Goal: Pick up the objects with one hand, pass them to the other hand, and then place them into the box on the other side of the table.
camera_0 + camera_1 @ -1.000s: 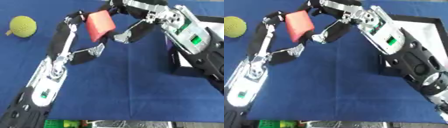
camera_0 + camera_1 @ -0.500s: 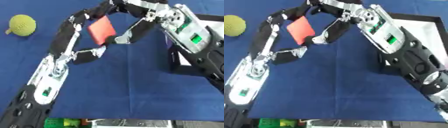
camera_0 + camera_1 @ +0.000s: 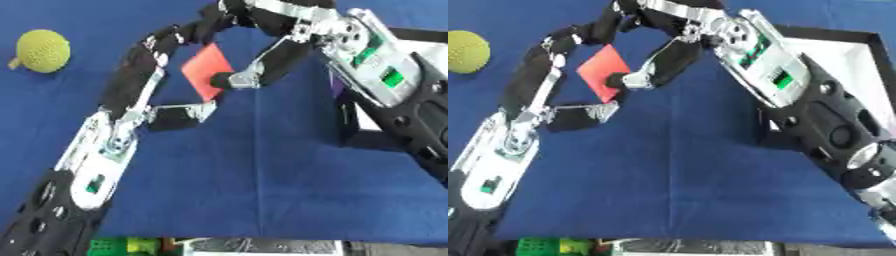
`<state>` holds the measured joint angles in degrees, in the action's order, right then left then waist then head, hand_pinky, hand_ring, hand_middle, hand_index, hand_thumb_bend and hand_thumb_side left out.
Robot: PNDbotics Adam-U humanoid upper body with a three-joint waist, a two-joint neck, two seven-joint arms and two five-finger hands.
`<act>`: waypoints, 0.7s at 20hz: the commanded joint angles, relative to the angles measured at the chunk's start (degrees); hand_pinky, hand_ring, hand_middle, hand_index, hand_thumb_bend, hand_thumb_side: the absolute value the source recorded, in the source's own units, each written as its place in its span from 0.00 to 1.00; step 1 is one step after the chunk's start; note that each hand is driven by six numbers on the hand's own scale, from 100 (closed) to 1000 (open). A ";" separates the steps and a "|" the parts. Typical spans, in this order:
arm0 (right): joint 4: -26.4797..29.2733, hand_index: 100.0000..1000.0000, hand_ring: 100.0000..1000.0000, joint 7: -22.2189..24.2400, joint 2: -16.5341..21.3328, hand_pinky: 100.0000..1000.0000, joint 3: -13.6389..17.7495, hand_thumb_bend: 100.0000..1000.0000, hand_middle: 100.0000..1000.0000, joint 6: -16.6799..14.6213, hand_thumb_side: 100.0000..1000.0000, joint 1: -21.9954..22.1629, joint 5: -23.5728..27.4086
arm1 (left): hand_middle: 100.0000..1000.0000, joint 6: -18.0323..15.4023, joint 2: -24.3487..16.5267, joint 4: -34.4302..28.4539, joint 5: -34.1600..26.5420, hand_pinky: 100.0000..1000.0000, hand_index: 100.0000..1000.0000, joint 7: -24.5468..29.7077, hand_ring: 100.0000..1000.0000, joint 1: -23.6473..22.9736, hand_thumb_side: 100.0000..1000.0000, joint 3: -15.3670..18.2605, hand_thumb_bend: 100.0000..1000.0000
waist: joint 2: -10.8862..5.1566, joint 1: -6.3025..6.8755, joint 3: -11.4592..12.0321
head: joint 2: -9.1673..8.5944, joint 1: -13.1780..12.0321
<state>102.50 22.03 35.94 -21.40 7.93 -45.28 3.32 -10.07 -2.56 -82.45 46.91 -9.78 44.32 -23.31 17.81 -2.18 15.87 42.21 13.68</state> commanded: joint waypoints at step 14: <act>0.49 0.72 1.00 0.08 1.16 0.90 0.15 0.30 0.60 -1.57 0.06 -0.16 -1.41 | 0.36 -0.89 -0.24 -0.98 -5.61 0.74 0.64 -3.96 0.46 0.99 0.26 -0.03 0.00 | -0.95 0.00 -0.02 | -0.21 -0.02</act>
<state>102.48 21.72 36.01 -20.91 6.64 -45.28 2.25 -10.47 -2.58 -82.41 42.09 -13.34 44.24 -23.72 17.81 -2.23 15.88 42.21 13.68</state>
